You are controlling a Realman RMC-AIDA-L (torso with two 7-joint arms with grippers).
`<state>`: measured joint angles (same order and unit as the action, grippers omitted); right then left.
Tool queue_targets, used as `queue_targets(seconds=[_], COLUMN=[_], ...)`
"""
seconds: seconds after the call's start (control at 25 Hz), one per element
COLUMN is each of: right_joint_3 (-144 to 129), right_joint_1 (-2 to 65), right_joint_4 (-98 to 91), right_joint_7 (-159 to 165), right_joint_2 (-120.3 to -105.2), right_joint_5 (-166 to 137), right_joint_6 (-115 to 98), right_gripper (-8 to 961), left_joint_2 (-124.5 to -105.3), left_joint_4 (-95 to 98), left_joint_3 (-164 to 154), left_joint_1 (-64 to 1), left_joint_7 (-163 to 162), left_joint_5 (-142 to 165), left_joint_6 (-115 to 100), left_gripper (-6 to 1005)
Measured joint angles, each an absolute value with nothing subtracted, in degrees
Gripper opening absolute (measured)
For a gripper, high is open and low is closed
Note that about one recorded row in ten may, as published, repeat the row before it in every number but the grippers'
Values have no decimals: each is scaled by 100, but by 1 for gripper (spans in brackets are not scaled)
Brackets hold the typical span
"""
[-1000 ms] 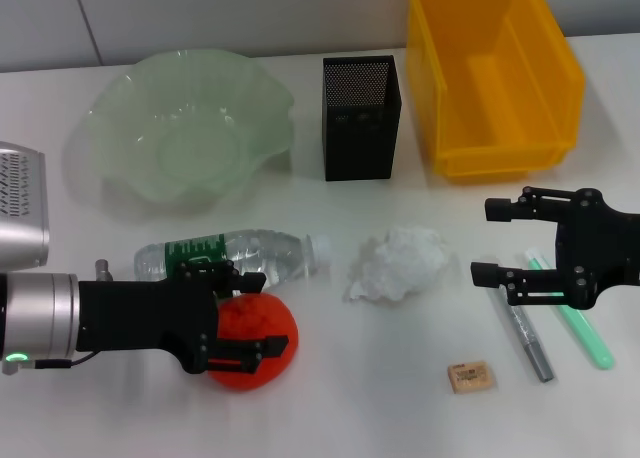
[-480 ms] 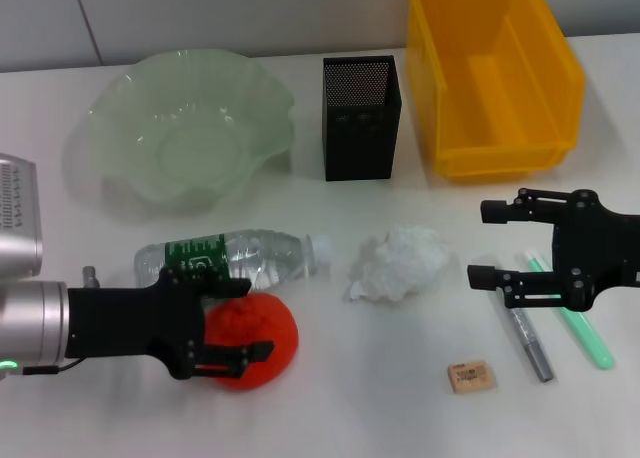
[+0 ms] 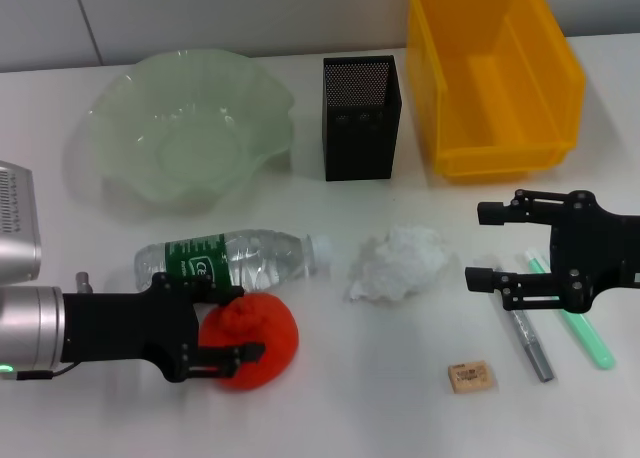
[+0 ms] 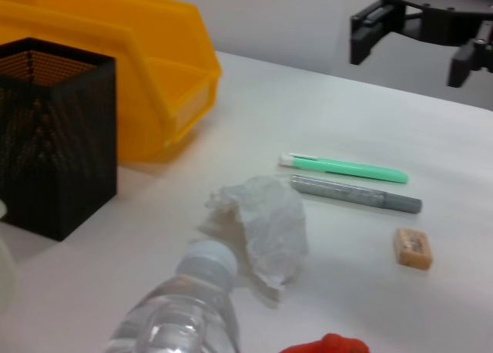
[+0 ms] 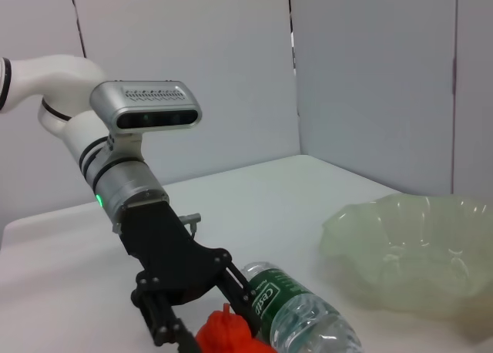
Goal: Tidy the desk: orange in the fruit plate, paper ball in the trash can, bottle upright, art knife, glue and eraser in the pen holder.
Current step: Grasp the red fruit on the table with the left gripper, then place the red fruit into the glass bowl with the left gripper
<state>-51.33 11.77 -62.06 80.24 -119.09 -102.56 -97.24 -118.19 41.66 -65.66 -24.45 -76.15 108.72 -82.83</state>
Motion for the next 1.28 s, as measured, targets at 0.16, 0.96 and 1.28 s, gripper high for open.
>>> queue_targets(seconds=[0.16, 0.96, 1.28], right_joint_3=[-5133, -5132, -5133], right_joint_1=[1179, 1190, 1175], right_joint_4=[-6214, -6169, -6059], right_joint_7=[8037, 8059, 8023], right_joint_2=[-11909, -11918, -11921], right_joint_5=[-10256, -10265, -10259], right_joint_6=[-9733, -9701, -9723], right_gripper=[777, 778, 778], left_joint_2=[-11813, -11833, -11845], left_joint_4=[4194, 4569, 5097], left_joint_3=[-6549, -6509, -5424], left_joint_1=[-2475, -2454, -2440], left_joint_7=[-7783, -7719, -7717], left_joint_5=[10873, 10822, 9735], left_joint_6=[-8253, -9045, -9638], left_gripper=[759, 172, 119])
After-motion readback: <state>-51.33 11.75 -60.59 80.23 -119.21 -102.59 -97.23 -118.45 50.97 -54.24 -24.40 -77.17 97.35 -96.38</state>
